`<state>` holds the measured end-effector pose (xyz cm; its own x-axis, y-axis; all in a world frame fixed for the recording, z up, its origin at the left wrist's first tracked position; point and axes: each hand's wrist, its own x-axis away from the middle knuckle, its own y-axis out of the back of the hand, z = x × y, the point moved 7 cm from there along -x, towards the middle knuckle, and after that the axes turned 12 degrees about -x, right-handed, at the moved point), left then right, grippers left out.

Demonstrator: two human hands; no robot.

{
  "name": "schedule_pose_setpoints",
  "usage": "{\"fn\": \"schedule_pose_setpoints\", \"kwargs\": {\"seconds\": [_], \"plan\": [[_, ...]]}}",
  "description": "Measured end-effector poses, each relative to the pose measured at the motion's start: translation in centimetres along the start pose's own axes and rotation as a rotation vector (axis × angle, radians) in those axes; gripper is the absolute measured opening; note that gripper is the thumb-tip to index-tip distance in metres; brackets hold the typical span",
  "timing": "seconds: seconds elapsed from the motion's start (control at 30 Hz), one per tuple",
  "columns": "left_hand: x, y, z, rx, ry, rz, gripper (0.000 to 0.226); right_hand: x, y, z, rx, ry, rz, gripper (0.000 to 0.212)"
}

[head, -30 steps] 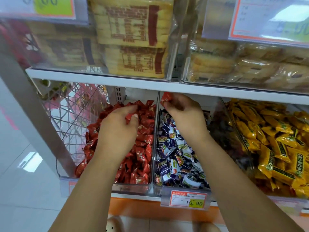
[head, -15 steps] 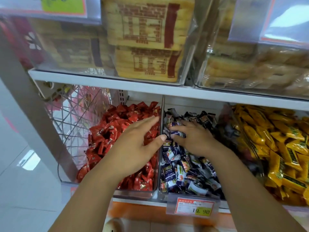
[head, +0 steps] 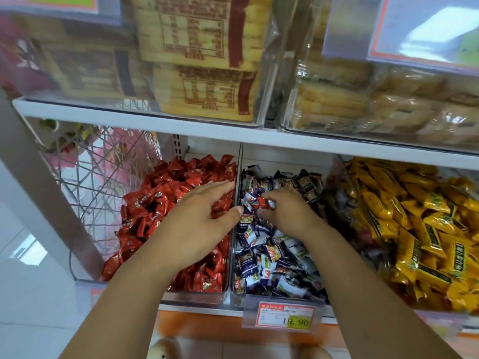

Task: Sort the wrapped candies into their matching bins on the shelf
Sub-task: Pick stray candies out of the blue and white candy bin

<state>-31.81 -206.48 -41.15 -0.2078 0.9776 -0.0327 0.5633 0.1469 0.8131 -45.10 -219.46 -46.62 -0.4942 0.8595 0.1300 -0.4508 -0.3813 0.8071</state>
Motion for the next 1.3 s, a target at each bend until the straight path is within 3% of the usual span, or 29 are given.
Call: {"fn": "schedule_pose_setpoints", "kwargs": {"seconds": [0.07, 0.13, 0.2, 0.3, 0.4, 0.5, 0.67, 0.8, 1.0, 1.2, 1.3], "plan": [[0.0, 0.0, 0.1, 0.018, 0.016, 0.0, 0.053, -0.6, -0.9, -0.6, 0.091, -0.01, -0.038, 0.03], [0.1, 0.0, 0.2, 0.03, 0.022, -0.001, 0.052, -0.7, 0.5, -0.3, 0.112, 0.011, -0.196, 0.015], [0.2, 0.0, 0.2, 0.035, 0.021, -0.011, 0.052, -0.5, 2.1, 0.8, 0.145, 0.104, -0.33, 0.015], [0.5, 0.2, 0.3, 0.022, 0.019, -0.051, 0.052, -0.2, 1.4, 1.8, 0.071, 0.146, -0.161, 0.015], [1.0, 0.2, 0.4, 0.003, 0.025, -0.077, 0.052, 0.0, -1.4, 0.5, 0.088, 0.014, 0.093, 0.04], [1.7, 0.2, 0.5, 0.022, 0.042, -0.102, 0.05, -0.2, -1.0, 0.4, -0.013, 0.028, -0.006, 0.031], [2.9, 0.6, 0.5, 0.041, 0.077, -0.157, 0.042, 0.9, -0.6, 1.2, 0.015, 0.107, -0.148, 0.022], [3.1, 1.2, 0.4, 0.036, 0.096, -0.221, 0.039, 2.4, 2.4, 1.3, -0.211, 0.14, -0.316, 0.014], [2.4, 1.5, -2.5, 0.007, -0.004, -0.315, 0.032, 6.8, 5.6, 3.6, -0.699, 0.203, -0.152, 0.01], [1.6, -0.2, -4.7, 0.261, -0.03, -0.258, 0.048, 8.9, 5.6, 5.3, -0.75, 0.26, -0.034, 0.016], [1.4, 0.2, -3.8, 0.34, -0.013, -0.251, 0.039, 8.4, 4.3, 5.4, -0.725, 0.262, -0.03, 0.018]]}}
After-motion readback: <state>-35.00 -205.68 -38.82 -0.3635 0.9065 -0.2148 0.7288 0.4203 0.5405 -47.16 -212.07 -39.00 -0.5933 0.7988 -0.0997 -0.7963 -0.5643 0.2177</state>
